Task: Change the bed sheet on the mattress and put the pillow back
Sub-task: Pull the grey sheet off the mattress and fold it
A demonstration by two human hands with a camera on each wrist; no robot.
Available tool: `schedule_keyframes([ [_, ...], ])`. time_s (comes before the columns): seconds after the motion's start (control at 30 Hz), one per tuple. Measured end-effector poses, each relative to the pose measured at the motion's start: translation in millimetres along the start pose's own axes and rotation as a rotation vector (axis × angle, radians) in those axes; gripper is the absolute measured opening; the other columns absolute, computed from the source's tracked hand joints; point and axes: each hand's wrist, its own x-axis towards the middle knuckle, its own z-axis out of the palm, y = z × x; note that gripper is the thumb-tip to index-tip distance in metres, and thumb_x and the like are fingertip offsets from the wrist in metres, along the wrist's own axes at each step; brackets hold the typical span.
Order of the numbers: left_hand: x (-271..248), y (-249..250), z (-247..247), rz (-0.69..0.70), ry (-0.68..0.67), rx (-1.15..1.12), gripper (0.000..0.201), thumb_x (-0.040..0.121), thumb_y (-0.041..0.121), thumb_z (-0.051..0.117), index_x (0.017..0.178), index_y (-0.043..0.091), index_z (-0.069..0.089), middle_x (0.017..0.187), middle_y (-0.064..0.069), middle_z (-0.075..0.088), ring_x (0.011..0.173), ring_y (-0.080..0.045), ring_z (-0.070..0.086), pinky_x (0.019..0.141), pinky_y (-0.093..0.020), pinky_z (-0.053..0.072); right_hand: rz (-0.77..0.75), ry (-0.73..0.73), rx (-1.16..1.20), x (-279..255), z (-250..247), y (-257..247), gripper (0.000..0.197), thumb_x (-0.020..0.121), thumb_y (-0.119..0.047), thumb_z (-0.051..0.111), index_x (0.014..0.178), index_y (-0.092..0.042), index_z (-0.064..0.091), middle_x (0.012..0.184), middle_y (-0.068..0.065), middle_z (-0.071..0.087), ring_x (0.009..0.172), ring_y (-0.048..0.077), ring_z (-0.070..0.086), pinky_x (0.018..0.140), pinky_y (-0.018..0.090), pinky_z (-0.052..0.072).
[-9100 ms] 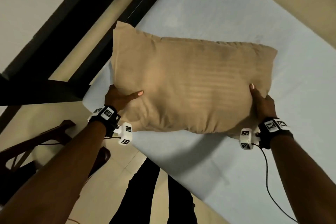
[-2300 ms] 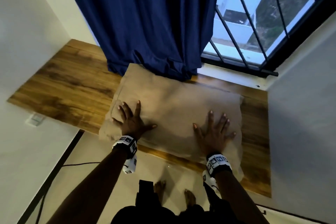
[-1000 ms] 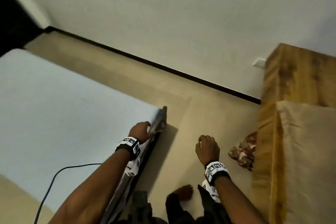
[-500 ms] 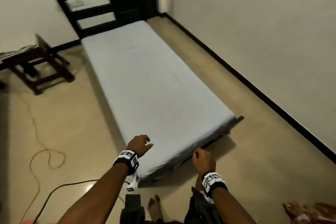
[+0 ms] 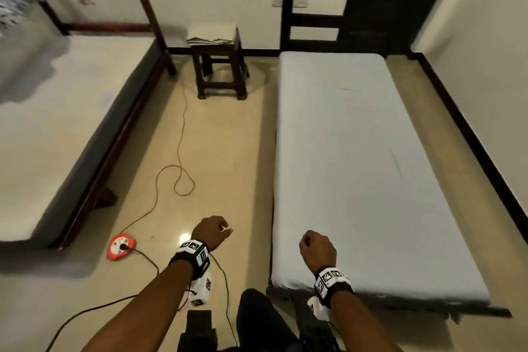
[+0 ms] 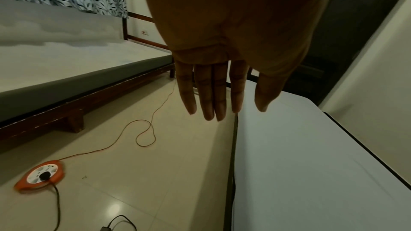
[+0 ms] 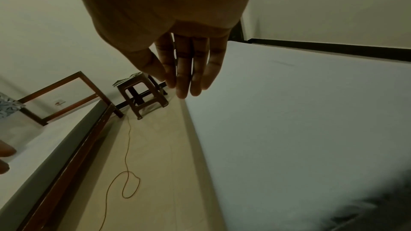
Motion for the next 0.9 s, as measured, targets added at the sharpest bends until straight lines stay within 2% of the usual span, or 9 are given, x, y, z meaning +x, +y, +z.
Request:
schedule_keyframes([
  [0.13,25.6,-13.5,-29.5,-0.044,0.049,-0.024,0.036,0.09,0.049,0.07,0.112,0.02,0.071,0.109,-0.001,0.072,0.101,-0.019,0.066,0.079,-0.026,0.047,-0.037,-0.022,-0.015,43.6,9.5,-35.5,0.017,0.092,-0.032,0.055,0.091,-0.021,0.068,0.087,0.0,0.069,0.091,0.023,0.063,0.069,0.031,0.052],
  [0.27,67.5,-15.9,-57.7,-0.058,0.06,-0.021,0.034,0.09,0.046,0.071,0.112,0.019,0.072,0.109,-0.001,0.073,0.102,-0.019,0.067,0.083,-0.028,0.05,-0.026,-0.05,0.019,89.3,16.0,-62.9,0.015,0.089,-0.036,0.056,0.089,-0.026,0.067,0.087,-0.001,0.064,0.097,0.019,0.059,0.069,0.029,0.048],
  [0.37,116.9,-12.4,-79.6,-0.051,0.053,-0.013,0.034,0.09,0.045,0.071,0.111,0.018,0.071,0.104,-0.001,0.074,0.1,-0.019,0.068,0.086,-0.031,0.053,-0.003,-0.061,0.035,132.2,15.3,-81.1,0.014,0.088,-0.035,0.056,0.088,-0.026,0.067,0.085,-0.002,0.062,0.098,0.019,0.058,0.069,0.029,0.043],
  [0.5,183.5,5.2,-111.1,-0.011,0.04,-0.015,0.033,0.09,0.046,0.071,0.108,0.018,0.072,0.101,-0.001,0.074,0.099,-0.021,0.068,0.086,-0.032,0.053,0.013,-0.069,0.01,191.1,8.7,-99.2,0.015,0.089,-0.035,0.056,0.09,-0.025,0.066,0.085,-0.004,0.064,0.103,0.02,0.057,0.072,0.03,0.045],
  [0.57,216.2,12.6,-129.8,0.006,-0.003,0.028,0.031,0.09,0.049,0.07,0.106,0.022,0.07,0.097,0.002,0.071,0.099,-0.02,0.067,0.087,-0.032,0.054,0.042,-0.087,-0.003,223.2,3.3,-111.8,0.016,0.09,-0.036,0.054,0.092,-0.025,0.066,0.088,-0.003,0.066,0.104,0.019,0.059,0.073,0.029,0.047],
  [0.7,291.5,21.2,-165.7,0.046,-0.066,0.099,0.023,0.091,0.052,0.067,0.099,0.031,0.061,0.093,0.007,0.065,0.101,-0.018,0.066,0.088,-0.031,0.053,0.078,-0.091,0.03,288.6,-5.9,-140.3,0.009,0.087,-0.036,0.055,0.083,-0.029,0.059,0.092,-0.003,0.069,0.096,0.019,0.064,0.076,0.031,0.055],
  [0.8,340.0,26.2,-194.4,0.037,-0.044,0.065,0.029,0.089,0.051,0.069,0.104,0.026,0.069,0.098,0.005,0.071,0.098,-0.017,0.066,0.087,-0.031,0.053,0.075,-0.091,0.035,333.2,-16.1,-163.8,0.016,0.087,-0.033,0.053,0.09,-0.025,0.066,0.092,-0.002,0.07,0.095,0.019,0.065,0.076,0.032,0.056],
  [0.9,385.1,31.5,-220.8,0.023,-0.03,0.015,0.024,0.087,0.048,0.072,0.098,0.027,0.07,0.089,0.007,0.071,0.093,-0.017,0.067,0.085,-0.031,0.054,0.06,-0.052,0.044,373.5,-35.9,-193.0,0.018,0.089,-0.03,0.053,0.094,-0.022,0.069,0.093,-0.002,0.07,0.095,0.019,0.064,0.072,0.03,0.053],
])
